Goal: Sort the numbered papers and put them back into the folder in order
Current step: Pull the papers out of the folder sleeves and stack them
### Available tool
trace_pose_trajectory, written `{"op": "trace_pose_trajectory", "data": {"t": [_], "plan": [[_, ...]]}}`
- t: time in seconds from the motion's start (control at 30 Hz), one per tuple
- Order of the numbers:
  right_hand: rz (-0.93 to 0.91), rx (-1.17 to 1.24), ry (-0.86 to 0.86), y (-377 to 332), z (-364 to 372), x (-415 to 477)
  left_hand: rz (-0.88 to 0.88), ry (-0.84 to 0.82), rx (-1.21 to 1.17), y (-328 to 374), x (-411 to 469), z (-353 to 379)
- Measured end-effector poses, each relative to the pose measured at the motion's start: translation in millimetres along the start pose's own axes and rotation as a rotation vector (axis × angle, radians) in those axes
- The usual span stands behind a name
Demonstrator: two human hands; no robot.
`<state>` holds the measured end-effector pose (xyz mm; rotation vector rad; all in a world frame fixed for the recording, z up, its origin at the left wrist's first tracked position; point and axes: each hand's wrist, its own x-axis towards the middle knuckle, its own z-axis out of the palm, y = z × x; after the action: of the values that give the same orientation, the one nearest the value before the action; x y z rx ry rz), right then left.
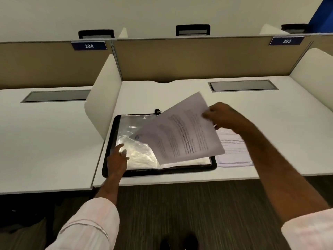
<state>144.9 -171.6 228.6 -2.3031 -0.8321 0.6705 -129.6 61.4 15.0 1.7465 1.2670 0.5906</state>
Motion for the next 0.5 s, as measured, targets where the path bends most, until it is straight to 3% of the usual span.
{"op": "trace_pose_trajectory", "data": {"t": [0.27, 0.4, 0.5], "plan": [[0.385, 0.827, 0.216, 147.6, -30.9, 38.9, -0.201, 0.03, -0.344, -17.8, 8.4, -18.0], [0.598, 1.015, 0.379, 220.8, -8.1, 43.5, -0.3, -0.015, -0.356, -33.8, 12.7, -18.0], [0.667, 0.981, 0.41, 252.4, 17.0, 43.8, -0.39, 0.017, -0.311, -45.5, 16.5, -16.7]]}}
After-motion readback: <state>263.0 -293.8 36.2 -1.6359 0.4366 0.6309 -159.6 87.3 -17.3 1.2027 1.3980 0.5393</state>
